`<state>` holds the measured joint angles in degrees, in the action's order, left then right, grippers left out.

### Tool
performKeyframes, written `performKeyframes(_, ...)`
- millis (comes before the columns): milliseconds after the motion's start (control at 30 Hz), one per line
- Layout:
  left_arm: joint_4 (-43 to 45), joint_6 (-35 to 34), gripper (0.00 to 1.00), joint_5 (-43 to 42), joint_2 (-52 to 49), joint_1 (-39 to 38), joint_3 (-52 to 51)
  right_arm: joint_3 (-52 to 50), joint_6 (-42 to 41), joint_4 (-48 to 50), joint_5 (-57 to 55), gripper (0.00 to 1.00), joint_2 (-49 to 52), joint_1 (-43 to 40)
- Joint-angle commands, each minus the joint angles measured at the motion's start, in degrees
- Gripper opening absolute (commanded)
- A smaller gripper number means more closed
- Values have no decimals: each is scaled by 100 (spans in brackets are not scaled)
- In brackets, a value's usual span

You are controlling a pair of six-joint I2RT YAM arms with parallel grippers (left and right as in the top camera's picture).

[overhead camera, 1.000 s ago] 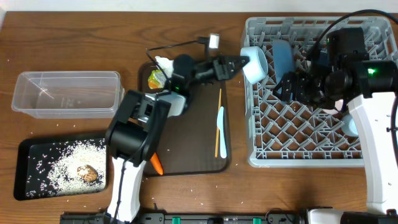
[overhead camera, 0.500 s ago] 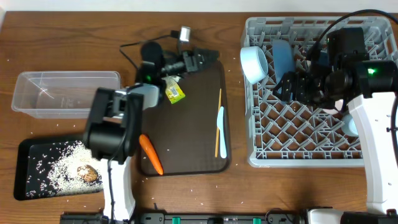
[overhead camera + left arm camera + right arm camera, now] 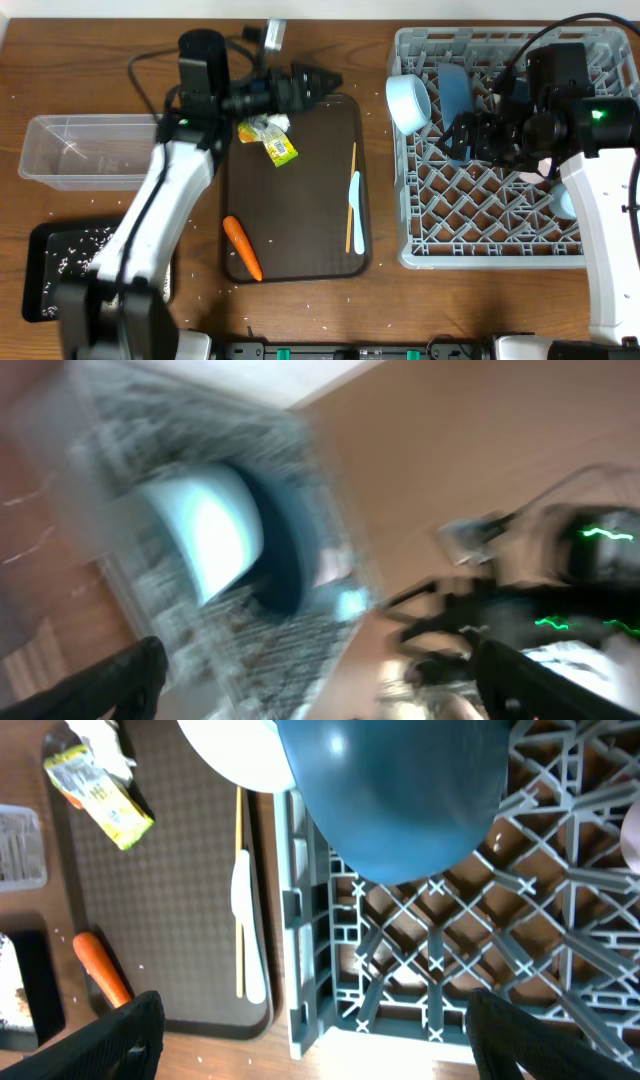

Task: Sort waste into correct bins and load items into the dishwasher rack
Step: 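Release the bowl and move the left gripper toward the yellow juice box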

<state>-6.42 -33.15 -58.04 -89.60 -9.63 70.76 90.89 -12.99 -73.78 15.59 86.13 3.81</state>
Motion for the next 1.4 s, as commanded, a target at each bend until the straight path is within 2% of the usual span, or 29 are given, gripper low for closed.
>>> performKeyframes(0,-1716,1882,98,3471,494,-247,-39,13,39,52,-9,91,-175,-42)
performKeyframes(67,-2581,1941,98,5042,645,-492,-39,13,39,96,-9,91,-175,-42)
performKeyframes(167,-3176,1943,98,5884,695,-778,-39,13,39,214,-9,92,-175,-42)
performKeyframes(400,-3882,1897,98,5873,623,-876,-42,13,37,299,-9,92,-175,-42)
performKeyframes(533,-4572,1045,98,5869,590,-881,-61,13,42,188,-17,93,-175,-42)
performKeyframes(600,-4577,975,98,5869,588,-938,-116,11,39,173,-15,91,-175,-39)
performKeyframes(700,-4605,1121,99,5880,577,-1012,-129,11,42,269,184,84,-173,35)
performKeyframes(900,-4166,1145,99,6155,568,-1008,-131,11,356,273,-114,84,-173,424)
performKeyframes(1100,-3650,1198,93,6424,260,-1008,-131,11,273,304,-120,85,-173,490)
performKeyframes(1200,-3864,1121,92,6413,101,-1008,-133,11,280,188,-129,86,-173,490)
performKeyframes(1267,-4044,1115,87,6411,-22,-1005,-133,11,280,140,-155,86,-173,490)
performKeyframes(1300,-4258,964,81,6413,-85,-1005,-133,11,278,140,-188,86,-173,490)
performKeyframes(1367,-4780,400,79,6419,-129,-1008,-133,11,278,151,-210,86,-173,490)
